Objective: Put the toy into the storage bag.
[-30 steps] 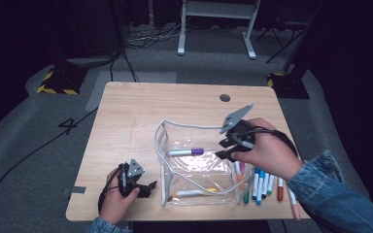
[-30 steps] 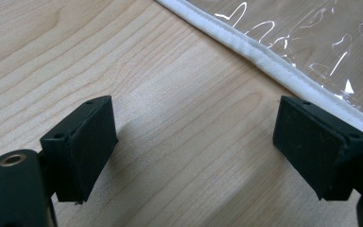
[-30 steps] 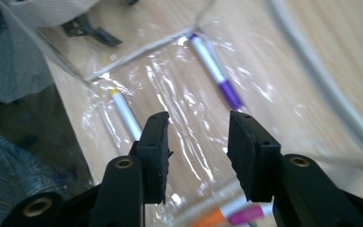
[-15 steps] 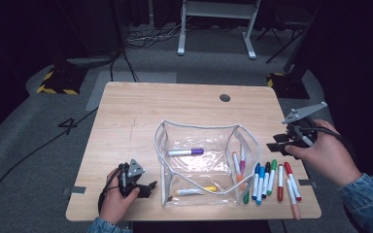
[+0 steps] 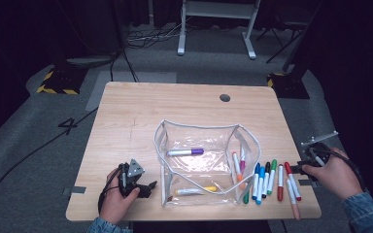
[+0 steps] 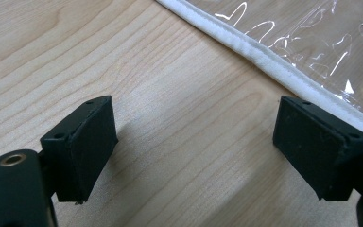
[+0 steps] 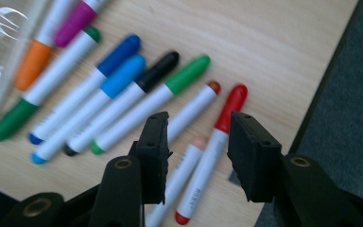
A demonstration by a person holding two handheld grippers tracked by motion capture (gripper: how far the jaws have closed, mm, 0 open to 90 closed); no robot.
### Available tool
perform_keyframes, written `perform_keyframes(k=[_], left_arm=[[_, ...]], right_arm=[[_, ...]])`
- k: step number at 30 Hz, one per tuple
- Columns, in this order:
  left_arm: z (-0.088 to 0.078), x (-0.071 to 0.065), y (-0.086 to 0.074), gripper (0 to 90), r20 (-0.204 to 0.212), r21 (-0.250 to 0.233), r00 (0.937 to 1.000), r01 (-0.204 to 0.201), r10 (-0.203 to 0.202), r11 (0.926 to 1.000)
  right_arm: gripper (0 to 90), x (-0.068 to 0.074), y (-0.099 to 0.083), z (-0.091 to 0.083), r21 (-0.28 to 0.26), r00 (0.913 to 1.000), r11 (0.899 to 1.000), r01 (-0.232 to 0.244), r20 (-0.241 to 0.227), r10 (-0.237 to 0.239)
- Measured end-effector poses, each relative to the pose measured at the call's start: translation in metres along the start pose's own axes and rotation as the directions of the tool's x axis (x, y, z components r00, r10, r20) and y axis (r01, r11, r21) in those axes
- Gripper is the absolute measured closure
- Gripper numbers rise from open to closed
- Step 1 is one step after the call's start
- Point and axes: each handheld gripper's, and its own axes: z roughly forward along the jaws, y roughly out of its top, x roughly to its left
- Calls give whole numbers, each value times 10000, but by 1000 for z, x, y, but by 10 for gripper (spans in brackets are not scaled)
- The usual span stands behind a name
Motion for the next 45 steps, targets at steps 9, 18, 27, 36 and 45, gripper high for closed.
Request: perform_keyframes(k=[9, 18, 27, 36, 45], left_arm=[[0, 0, 0, 146, 7, -2, 10000, -1, 1, 10000], [0, 0, 0, 146, 8, 0, 10000, -4, 4, 10000], [0, 0, 0, 146, 1, 0, 10000, -4, 4, 10000], [0, 0, 0, 147, -7, 0, 10000, -8, 8, 10000], [0, 0, 0, 147, 7, -1, 10000, -6, 6, 10000]], right_arm=[[623, -22, -26, 44, 823, 9923, 9890, -1227, -49, 1235], [734, -25, -26, 66, 1159, 9846, 9778, -1747, 319, 1721], [771, -20, -15, 60, 1337, 9851, 9766, -1687, 560, 1625], [771, -1, 21, 2, -43, 9985, 9985, -548, -82, 547], [771, 54, 73, -59, -1153, 9846, 9809, 1566, -599, -1643]])
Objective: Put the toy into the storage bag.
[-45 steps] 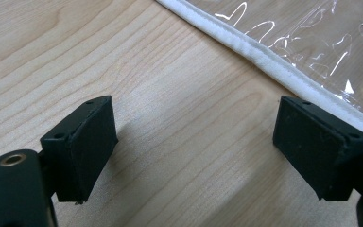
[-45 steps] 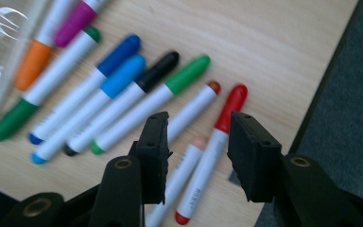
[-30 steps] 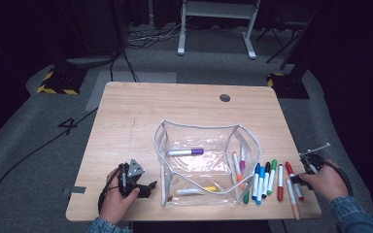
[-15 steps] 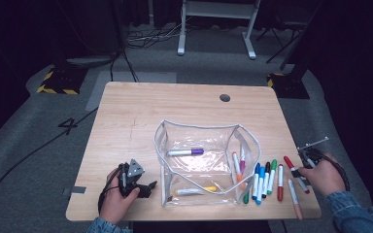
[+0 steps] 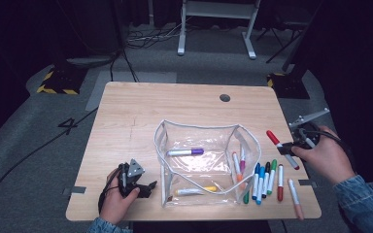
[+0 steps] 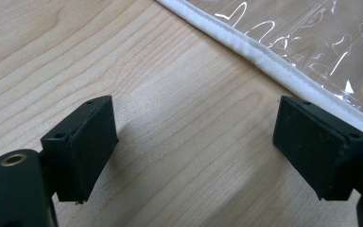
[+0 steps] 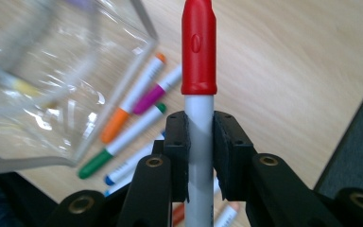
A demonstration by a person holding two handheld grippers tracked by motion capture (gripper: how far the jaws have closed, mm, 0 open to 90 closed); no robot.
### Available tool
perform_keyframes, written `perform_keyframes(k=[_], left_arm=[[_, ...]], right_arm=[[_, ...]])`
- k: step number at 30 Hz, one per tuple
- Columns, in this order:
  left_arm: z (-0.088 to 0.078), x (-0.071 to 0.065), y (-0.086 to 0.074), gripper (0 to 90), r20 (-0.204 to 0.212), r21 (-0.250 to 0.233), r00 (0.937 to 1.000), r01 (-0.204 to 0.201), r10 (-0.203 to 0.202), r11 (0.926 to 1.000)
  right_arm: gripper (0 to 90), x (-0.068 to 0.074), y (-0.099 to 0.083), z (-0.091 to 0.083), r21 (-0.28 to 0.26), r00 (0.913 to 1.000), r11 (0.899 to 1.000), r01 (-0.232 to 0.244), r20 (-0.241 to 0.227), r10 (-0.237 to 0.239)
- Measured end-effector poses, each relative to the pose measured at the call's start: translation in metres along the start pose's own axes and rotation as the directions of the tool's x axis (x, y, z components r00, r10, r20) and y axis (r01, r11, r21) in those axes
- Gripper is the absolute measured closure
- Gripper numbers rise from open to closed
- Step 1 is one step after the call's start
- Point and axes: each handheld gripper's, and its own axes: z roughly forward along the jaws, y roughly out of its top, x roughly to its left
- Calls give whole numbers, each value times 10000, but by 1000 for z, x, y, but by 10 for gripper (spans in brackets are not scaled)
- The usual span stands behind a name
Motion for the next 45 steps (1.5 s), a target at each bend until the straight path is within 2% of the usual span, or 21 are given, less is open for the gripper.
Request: perform_keyframes(k=[3, 6, 11, 15, 17, 21, 23, 25, 28, 29, 34, 41, 43, 45], left_arm=[[0, 0, 0, 147, -6, 3, 10000, 0, 0, 10000], [0, 0, 0, 147, -5, -20, 10000, 34, -34, 10000], [0, 0, 0, 146, 20, -15, 10000, 46, -46, 10000], [0, 0, 0, 146, 21, 17, 10000, 23, -23, 10000], [0, 0, 0, 146, 28, 10, 10000, 41, -41, 10000], [0, 0, 0, 146, 30, 14, 10000, 32, -32, 10000], [0, 0, 0, 145, 29, 12, 10000, 44, -44, 10000], [0, 0, 0, 145, 15, -9, 10000, 48, -48, 10000], [0, 0, 0, 145, 16, -10, 10000, 53, -53, 10000], [0, 0, 0, 145, 13, -11, 10000, 51, -51, 10000], [0, 0, 0, 145, 29, 14, 10000, 47, -47, 10000], [0, 0, 0, 145, 14, -11, 10000, 51, -51, 10000], [0, 0, 0, 145, -11, 24, 10000, -16, 16, 10000], [0, 0, 0, 145, 7, -4, 10000, 36, -36, 10000]], right_arm=[[771, 20, 21, -13, -166, 9973, 9973, 712, -175, -715], [771, 40, 40, -22, -277, 9900, 9905, 1346, -391, -1356], [771, 77, 65, -30, -330, 9624, 9655, 2585, -778, -2603], [771, 106, 79, -27, -43, 9319, 9361, 3517, -937, -3505], [771, 120, 85, -24, 45, 9184, 9238, 3828, -1106, -3800], [771, 143, 96, -15, 309, 8836, 8900, 4550, -1399, -4469], [771, 154, 100, -8, 361, 8614, 8687, 4941, -1553, -4835], [771, 163, 103, -2, 429, 8487, 8577, 5124, -1775, -4981], [771, 176, 106, 10, 589, 8177, 8291, 5559, -2178, -5328], [771, 179, 107, 14, 616, 8018, 8144, 5770, -2325, -5505], [771, 194, 107, 35, 902, 7434, 7571, 6471, -2952, -6002], [771, 210, 102, 69, 1491, 7075, 7109, 6873, -3586, -6089], [771, 213, 101, 77, 1596, 6999, 7010, 6951, -3731, -6090], [771, 215, 100, 84, 1808, 7011, 6958, 6951, -3847, -6004]])
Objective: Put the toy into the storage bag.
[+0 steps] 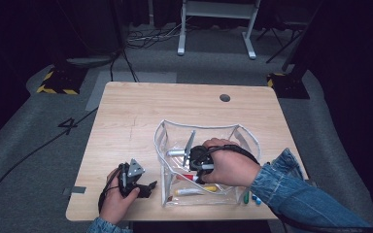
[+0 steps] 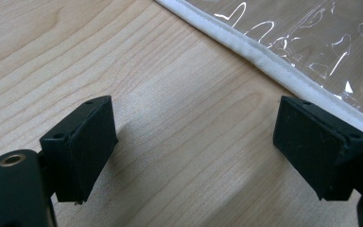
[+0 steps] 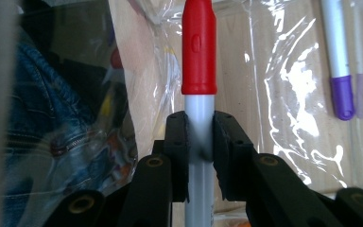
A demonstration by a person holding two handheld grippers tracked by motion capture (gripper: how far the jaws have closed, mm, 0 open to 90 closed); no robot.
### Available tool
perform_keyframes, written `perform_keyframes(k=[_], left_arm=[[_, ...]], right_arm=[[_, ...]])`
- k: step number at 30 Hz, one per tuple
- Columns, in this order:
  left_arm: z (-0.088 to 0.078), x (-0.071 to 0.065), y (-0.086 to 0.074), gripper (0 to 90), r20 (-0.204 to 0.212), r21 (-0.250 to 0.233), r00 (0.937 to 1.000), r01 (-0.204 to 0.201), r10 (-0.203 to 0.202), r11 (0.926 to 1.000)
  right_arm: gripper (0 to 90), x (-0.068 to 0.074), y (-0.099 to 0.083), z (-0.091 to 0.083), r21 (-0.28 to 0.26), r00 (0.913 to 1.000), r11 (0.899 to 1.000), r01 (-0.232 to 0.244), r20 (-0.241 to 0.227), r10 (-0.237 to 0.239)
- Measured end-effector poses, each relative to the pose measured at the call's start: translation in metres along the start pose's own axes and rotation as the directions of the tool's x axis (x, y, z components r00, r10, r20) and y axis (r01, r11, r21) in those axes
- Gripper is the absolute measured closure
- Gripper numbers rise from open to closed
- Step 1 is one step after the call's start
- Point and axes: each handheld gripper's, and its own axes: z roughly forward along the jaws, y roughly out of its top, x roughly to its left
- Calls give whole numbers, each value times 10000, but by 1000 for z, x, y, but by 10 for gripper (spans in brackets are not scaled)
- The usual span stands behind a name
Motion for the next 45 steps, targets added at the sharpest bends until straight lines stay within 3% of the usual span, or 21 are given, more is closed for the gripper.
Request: perform_keyframes(k=[12, 14, 17, 19, 23, 29, 34, 37, 39, 45], left_arm=[[0, 0, 0, 145, 29, 35, 10000, -11, 11, 10000], [0, 0, 0, 145, 6, 47, 10000, -56, 56, 10000], [0, 0, 0, 146, 43, 51, 10000, -58, 58, 10000], [0, 0, 0, 146, 43, 54, 10000, -64, 64, 10000], [0, 0, 0, 145, 29, 8, 10000, -34, 34, 10000], [0, 0, 0, 146, 34, 34, 10000, -49, 49, 10000], [0, 0, 0, 146, 42, 29, 10000, -43, 43, 10000], [0, 0, 0, 146, 40, 10, 10000, -27, 27, 10000], [0, 0, 0, 146, 15, -4, 10000, -27, 27, 10000], [0, 0, 0, 147, 7, 8, 10000, -41, 41, 10000]], right_arm=[[767, -10, 6, 40, 503, 9984, 9986, 135, -560, -107], [700, -11, 5, 44, 394, 9977, 9992, 54, -670, -28], [612, -14, 3, 45, 70, 9991, 10000, 51, -419, -48], [574, -15, 0, 41, -199, 9994, 9997, -150, -322, 143], [545, -16, -6, 18, -886, 9988, 9958, -214, 427, 253], [551, -18, -24, -28, -2194, 9864, 9739, -582, 1374, 899], [560, -19, -54, -61, -2838, 9648, 9491, -1364, 1792, 1923], [560, -22, -81, -76, -3216, 9437, 9267, -1945, 1962, 2662], [558, -23, -100, -82, -3412, 9271, 9098, -2361, 2013, 3161], [553, -25, -158, -89, -3817, 8648, 8559, -3490, 2207, 4510]])
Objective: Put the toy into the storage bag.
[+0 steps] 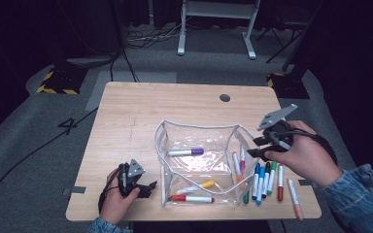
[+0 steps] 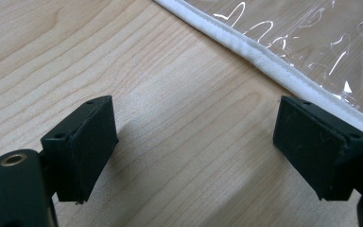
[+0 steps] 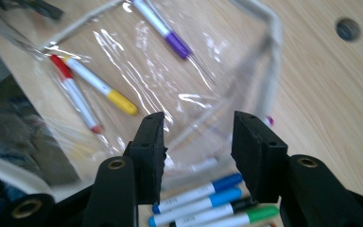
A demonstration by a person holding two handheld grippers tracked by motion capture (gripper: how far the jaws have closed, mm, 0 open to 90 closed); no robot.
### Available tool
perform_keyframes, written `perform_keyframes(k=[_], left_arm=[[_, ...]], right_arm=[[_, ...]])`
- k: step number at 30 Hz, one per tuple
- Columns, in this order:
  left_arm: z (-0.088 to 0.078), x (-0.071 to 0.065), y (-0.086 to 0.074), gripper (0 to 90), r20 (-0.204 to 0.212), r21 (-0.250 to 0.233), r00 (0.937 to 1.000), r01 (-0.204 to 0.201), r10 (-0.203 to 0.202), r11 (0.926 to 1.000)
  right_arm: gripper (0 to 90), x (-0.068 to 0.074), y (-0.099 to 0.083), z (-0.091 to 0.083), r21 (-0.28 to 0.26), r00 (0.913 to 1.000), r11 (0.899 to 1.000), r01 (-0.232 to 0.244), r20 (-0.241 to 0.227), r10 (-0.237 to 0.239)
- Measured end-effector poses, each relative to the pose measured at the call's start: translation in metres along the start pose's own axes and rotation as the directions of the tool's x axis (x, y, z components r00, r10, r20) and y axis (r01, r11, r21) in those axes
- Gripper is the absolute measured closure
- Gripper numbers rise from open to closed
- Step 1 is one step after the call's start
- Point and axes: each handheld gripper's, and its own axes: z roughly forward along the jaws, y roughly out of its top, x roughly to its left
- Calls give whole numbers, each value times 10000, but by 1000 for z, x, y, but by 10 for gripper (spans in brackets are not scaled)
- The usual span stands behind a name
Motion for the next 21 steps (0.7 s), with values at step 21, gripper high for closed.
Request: perform_keyframes(k=[21], left_arm=[[0, 0, 0, 149, -36, 25, 10000, -19, 19, 10000]], right_arm=[[527, -38, -175, 61, 1990, 8983, 8760, -4394, 1051, 4267]])
